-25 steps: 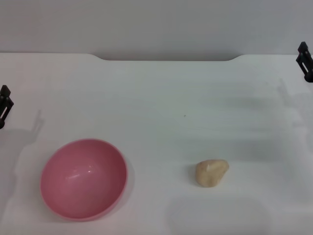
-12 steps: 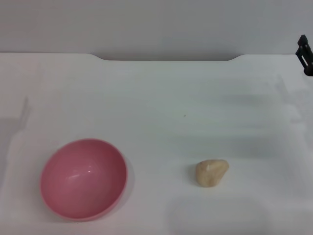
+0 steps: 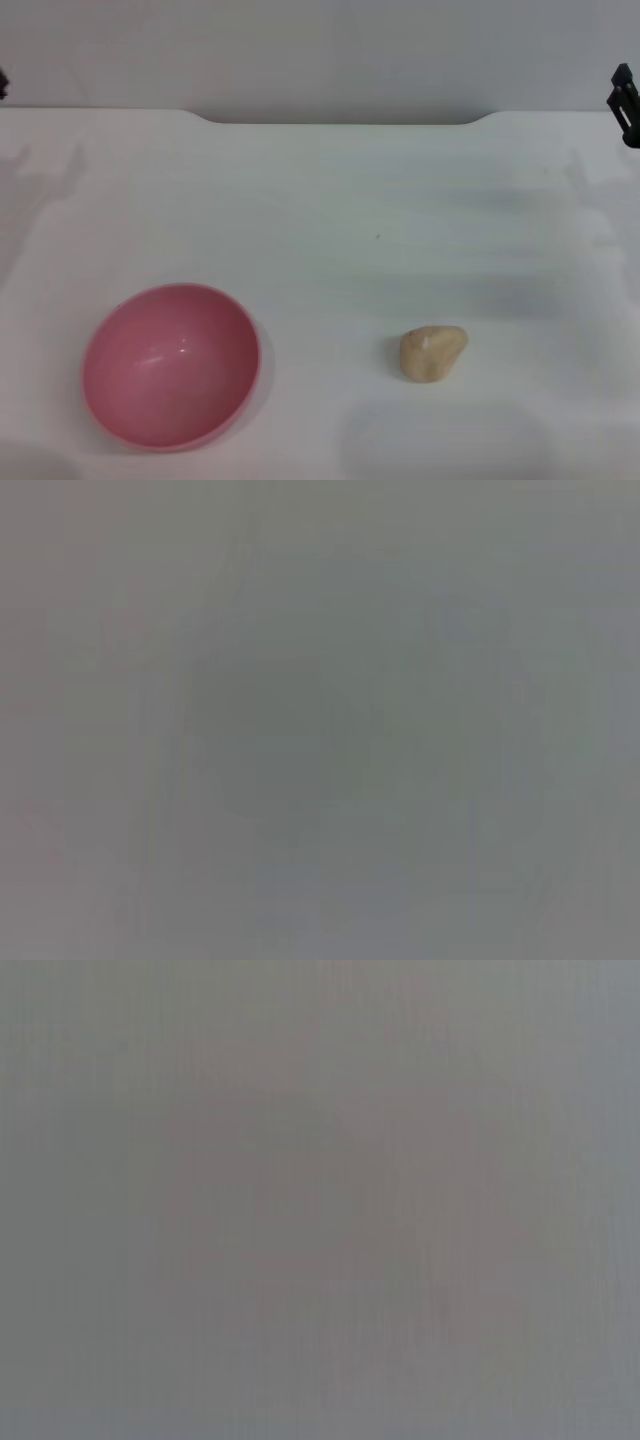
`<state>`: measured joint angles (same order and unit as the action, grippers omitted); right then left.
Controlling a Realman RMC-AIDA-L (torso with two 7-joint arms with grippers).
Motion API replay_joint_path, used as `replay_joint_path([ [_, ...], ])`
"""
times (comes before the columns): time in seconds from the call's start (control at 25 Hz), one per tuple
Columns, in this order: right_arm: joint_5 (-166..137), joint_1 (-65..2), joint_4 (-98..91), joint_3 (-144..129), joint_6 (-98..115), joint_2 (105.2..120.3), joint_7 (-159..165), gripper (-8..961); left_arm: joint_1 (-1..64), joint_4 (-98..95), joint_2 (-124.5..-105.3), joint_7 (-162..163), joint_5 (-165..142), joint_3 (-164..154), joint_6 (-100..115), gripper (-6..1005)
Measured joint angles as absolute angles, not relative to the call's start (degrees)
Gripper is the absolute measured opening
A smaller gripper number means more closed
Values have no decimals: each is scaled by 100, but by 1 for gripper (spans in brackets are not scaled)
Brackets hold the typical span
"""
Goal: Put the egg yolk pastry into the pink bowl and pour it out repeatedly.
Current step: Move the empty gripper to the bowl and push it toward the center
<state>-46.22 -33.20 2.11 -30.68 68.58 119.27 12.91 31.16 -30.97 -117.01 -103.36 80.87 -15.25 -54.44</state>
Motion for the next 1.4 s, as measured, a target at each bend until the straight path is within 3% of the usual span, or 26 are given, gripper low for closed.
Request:
replay_joint_path([
  [0.12,-4625,-3321,211,-3067,6856,11927,1292,663,3022,-3833,-11545,-8530,7783,-3089,-5120,785],
  [0.32,-4643,-3308,230,-3083,6844,11927,1292,663,2961,-5012,-11101,-5413,6330,-4683,-6027,785],
  [0.4,-4646,-3302,231,-3085,6842,11927,1292,663,3011,-5457,-11038,-4566,5655,-4876,-6547,785],
  [0.48,-4648,-3297,231,-3078,6827,11927,1292,663,3037,-6199,-11103,-3749,4747,-4948,-7202,785],
  [0.68,-4648,-3302,224,-3076,6721,11926,1292,663,2972,-7887,-11561,-3211,3171,-4943,-8388,785],
  [0.8,-4648,-3310,222,-3076,6673,11926,1292,663,3003,-8589,-11740,-3183,2700,-4941,-9141,785],
  [1.4,-4640,-3319,228,-3076,6626,11918,1292,664,2843,-8369,-11771,-3036,2613,-5063,-9932,786],
])
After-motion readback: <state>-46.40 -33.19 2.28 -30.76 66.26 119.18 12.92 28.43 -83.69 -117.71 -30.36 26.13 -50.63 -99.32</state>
